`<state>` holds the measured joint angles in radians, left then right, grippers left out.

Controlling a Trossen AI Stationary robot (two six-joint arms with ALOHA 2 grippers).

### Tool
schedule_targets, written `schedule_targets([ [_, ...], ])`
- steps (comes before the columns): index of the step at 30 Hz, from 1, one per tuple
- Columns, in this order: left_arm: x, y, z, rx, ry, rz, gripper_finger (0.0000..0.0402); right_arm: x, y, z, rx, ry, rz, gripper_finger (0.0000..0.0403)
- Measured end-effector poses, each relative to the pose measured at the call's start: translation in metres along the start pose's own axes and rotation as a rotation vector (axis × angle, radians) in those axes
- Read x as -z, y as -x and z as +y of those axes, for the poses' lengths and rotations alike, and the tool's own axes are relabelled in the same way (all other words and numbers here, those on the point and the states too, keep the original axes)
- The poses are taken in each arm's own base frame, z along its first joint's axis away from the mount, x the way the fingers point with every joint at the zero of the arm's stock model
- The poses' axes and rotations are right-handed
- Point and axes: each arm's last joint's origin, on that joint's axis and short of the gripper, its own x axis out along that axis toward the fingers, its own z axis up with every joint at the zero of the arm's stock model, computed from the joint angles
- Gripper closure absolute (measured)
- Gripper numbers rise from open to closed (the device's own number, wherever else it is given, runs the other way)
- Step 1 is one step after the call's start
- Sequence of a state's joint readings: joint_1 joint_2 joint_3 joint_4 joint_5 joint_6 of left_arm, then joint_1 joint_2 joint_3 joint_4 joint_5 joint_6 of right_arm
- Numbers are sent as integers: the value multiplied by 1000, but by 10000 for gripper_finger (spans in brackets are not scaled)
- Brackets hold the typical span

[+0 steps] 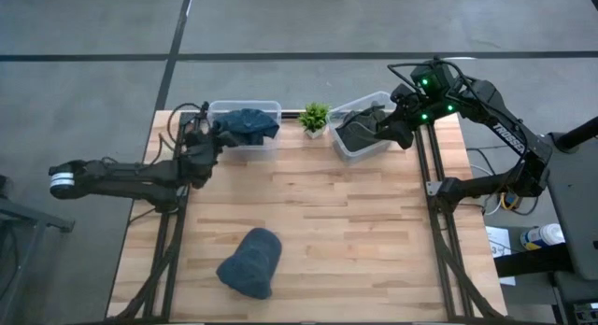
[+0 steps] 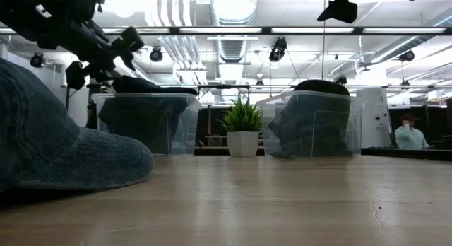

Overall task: Pick & Place hat
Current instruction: Put the top blue cap into the left transparent bin, then put the dark blue cap into the left transparent bin

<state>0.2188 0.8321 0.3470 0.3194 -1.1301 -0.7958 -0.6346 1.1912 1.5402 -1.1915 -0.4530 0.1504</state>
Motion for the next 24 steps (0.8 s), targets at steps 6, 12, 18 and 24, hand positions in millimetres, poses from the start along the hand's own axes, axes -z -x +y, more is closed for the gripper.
schedule_targets([
  [6, -13, 5, 3, 12, 27, -16, 202, 0, 0, 0, 0, 11, 0, 117],
  [12, -13, 9, 10, 48, -43, 69, 198, 0, 0, 0, 0, 22, 0, 117],
  [18, -37, 18, -3, 294, 33, 198, 198, 0, 0, 0, 0, 23, 0, 117],
  [24, -75, 34, -23, 576, -32, 442, 198, 0, 0, 0, 0, 33, 0, 117],
])
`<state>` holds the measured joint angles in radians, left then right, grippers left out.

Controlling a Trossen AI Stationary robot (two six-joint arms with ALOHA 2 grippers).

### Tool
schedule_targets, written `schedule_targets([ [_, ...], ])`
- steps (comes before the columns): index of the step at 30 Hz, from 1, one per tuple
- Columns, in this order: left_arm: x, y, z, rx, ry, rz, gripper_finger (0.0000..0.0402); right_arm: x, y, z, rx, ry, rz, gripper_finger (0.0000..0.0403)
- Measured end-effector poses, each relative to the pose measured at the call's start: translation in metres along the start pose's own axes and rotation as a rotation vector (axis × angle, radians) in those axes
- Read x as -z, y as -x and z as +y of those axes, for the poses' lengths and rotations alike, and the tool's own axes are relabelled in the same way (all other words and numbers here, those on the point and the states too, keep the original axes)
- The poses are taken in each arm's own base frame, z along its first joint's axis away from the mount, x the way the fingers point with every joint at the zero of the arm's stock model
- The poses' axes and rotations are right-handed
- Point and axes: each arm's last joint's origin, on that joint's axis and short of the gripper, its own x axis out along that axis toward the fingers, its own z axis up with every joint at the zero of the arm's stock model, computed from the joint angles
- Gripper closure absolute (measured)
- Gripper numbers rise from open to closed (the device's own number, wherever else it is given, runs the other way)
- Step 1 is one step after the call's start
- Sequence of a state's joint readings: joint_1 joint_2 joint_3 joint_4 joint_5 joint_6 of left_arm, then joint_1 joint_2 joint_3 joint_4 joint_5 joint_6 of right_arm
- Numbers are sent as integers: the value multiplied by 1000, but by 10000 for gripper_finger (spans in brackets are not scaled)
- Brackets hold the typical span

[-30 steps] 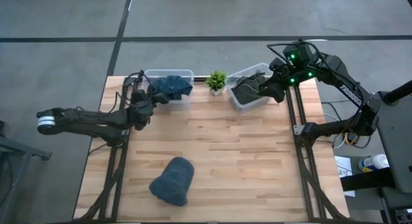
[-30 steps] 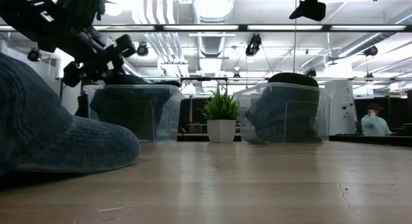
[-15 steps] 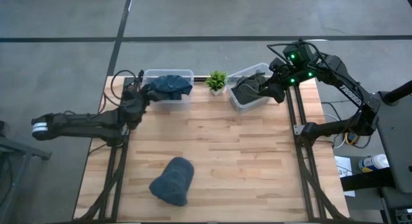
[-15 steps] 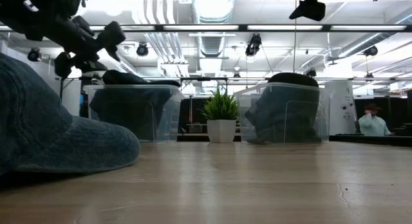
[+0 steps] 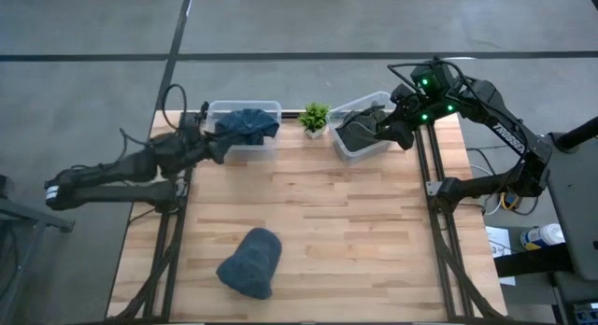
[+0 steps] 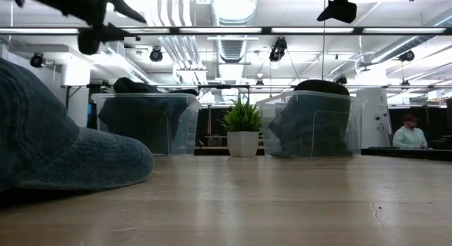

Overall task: Pick & Place hat
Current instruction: Put the dark blue cap into the left transparent bin

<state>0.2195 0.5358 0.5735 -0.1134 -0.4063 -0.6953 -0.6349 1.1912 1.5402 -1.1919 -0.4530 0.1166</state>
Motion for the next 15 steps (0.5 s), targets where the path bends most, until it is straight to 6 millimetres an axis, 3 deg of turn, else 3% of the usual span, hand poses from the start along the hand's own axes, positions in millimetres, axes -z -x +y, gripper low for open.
schedule_targets([
  [5, -11, 16, -13, -27, 164, 413, 202, 0, 0, 0, 0, 8, -1, 117],
  [11, -1, 24, -23, -89, 536, 871, 215, 0, 0, 0, 0, 17, -2, 117],
  [15, 12, 22, -35, -138, 627, 1041, 226, 0, 0, 0, 0, 21, -3, 117],
])
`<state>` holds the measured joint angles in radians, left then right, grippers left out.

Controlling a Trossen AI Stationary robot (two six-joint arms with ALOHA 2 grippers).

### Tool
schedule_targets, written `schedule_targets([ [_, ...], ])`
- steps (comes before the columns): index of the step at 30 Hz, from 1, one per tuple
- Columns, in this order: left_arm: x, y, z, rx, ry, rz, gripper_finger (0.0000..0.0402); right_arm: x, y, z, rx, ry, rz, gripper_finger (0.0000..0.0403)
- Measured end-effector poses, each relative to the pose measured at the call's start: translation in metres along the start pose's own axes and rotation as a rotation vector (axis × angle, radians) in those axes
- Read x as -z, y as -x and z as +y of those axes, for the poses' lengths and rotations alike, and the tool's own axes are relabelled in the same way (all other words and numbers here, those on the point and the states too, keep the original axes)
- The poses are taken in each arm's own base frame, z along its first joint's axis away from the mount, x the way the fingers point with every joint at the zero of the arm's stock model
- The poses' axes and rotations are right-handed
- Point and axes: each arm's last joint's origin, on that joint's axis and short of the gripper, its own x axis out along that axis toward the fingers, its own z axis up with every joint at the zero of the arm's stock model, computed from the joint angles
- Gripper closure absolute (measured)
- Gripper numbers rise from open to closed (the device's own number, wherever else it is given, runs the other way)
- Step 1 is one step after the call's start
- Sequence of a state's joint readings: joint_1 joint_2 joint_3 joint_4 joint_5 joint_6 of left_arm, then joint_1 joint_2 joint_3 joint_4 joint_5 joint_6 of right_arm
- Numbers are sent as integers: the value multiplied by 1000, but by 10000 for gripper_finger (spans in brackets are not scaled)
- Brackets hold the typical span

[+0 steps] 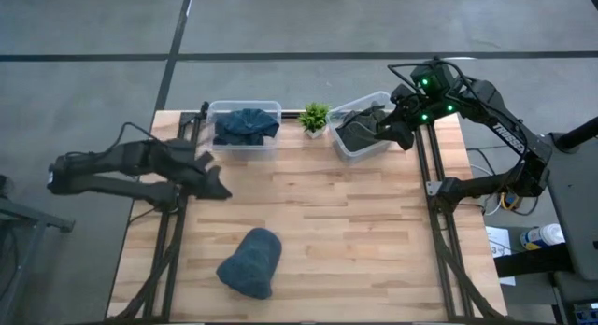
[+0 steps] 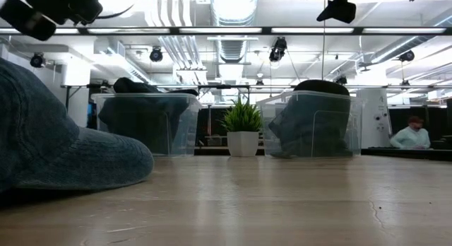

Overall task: Pick & Place hat
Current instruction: Put the dark blue cap into the left transparent bin

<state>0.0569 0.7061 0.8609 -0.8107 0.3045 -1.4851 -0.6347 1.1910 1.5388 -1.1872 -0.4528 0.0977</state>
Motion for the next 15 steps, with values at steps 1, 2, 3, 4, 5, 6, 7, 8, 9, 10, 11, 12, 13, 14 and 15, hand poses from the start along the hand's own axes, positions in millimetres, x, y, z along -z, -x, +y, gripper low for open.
schedule_targets([
  [1, 3, -5, -1, -22, 18, 26, 228, 0, 0, 0, 0, -1, 1, 117],
  [2, 5, -10, -2, -45, 37, 50, 230, 1, -1, -1, 1, -1, 4, 117],
  [3, 8, -16, -4, -73, 55, 76, 231, 1, -2, -1, 1, 0, 7, 117],
  [4, 11, -23, -5, -103, 71, 99, 232, 1, -3, -1, 1, 1, 10, 117],
  [5, 15, -30, -6, -136, 83, 120, 232, 2, -3, -2, 1, 3, 12, 117],
  [6, 18, -38, -7, -172, 94, 137, 232, 2, -4, -2, 1, 8, 15, 117],
  [7, 21, -47, -8, -213, 100, 146, 232, 3, -5, -3, 2, 11, 20, 117],
  [8, 24, -55, -10, -249, 97, 156, 232, 3, -6, -3, 2, 13, 24, 117],
  [9, 28, -62, -14, -276, 88, 170, 232, 4, -8, -4, 3, 13, 27, 117],
  [10, 32, -70, -18, -297, 79, 192, 232, 5, -10, -5, 3, 13, 33, 117],
  [11, 36, -78, -22, -324, 76, 212, 232, 6, -11, -6, 4, 12, 38, 117],
  [12, 40, -87, -25, -358, 78, 232, 232, 6, -13, -7, 4, 9, 44, 117],
  [13, 43, -94, -29, -383, 78, 252, 232, 8, -15, -8, 5, 6, 51, 117],
  [14, 47, -100, -34, -400, 75, 271, 232, 9, -17, -9, 6, 3, 60, 117],
  [15, 50, -105, -40, -414, 74, 292, 232, 10, -19, -10, 6, 2, 66, 117],
])
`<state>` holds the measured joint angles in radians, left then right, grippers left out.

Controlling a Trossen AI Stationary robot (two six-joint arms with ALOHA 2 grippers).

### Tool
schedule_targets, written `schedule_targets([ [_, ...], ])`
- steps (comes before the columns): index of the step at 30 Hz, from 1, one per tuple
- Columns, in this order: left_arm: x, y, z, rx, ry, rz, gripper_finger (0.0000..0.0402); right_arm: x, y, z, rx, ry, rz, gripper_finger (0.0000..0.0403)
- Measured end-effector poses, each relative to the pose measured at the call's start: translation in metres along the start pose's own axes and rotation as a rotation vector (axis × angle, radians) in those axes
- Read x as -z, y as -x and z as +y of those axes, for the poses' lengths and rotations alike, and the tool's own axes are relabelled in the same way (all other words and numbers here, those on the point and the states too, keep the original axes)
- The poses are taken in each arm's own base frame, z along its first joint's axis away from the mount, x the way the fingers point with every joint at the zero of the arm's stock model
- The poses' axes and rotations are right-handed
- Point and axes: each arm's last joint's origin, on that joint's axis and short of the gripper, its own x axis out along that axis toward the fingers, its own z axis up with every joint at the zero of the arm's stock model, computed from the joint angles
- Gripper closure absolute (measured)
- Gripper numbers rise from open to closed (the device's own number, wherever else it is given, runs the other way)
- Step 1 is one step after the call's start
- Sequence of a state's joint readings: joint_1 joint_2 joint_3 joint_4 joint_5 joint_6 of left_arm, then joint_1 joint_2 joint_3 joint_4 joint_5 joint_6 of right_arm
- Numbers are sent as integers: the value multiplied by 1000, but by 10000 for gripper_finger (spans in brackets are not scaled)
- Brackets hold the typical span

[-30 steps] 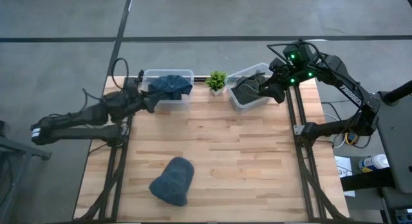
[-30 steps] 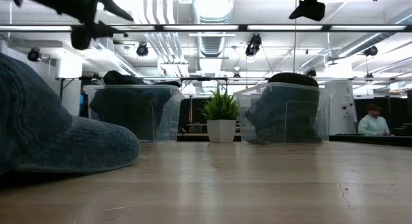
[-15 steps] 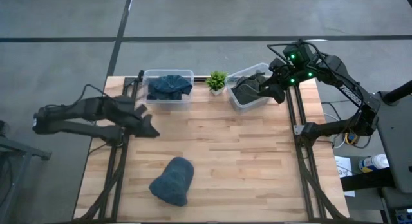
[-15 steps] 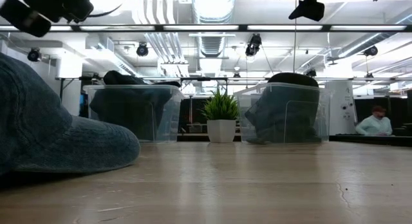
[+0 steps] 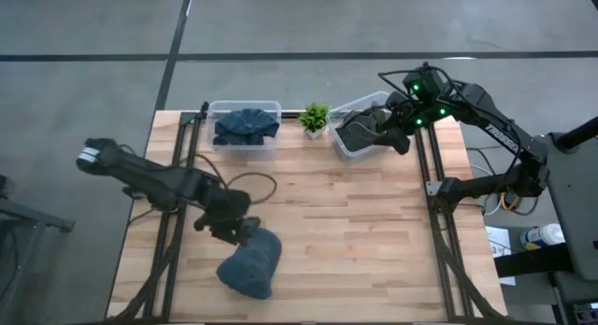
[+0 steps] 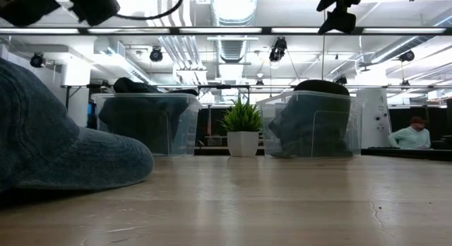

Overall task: Pick & Place hat
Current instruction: Put the dark blue cap into the left transparent bin

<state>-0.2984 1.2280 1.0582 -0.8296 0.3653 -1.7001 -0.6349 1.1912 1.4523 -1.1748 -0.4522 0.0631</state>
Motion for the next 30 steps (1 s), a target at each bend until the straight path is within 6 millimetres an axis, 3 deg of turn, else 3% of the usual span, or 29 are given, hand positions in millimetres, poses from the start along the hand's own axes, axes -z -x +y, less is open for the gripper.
schedule_targets([
  [4, 8, -14, -16, -160, 1, 43, 232, 3, -6, -3, 0, 6, 20, 117],
  [8, 13, -24, -21, -366, 1, 46, 232, 4, -8, -4, 0, 11, 28, 117],
  [11, 16, -35, -26, -428, -18, 51, 232, 4, -8, -4, 0, 19, 26, 117],
  [21, 23, -75, -29, -511, -67, 62, 228, 4, -8, -4, -1, 21, 26, 117],
  [30, 17, -88, -30, -433, -113, -8, 165, 4, -8, -4, -1, 19, 25, 117],
])
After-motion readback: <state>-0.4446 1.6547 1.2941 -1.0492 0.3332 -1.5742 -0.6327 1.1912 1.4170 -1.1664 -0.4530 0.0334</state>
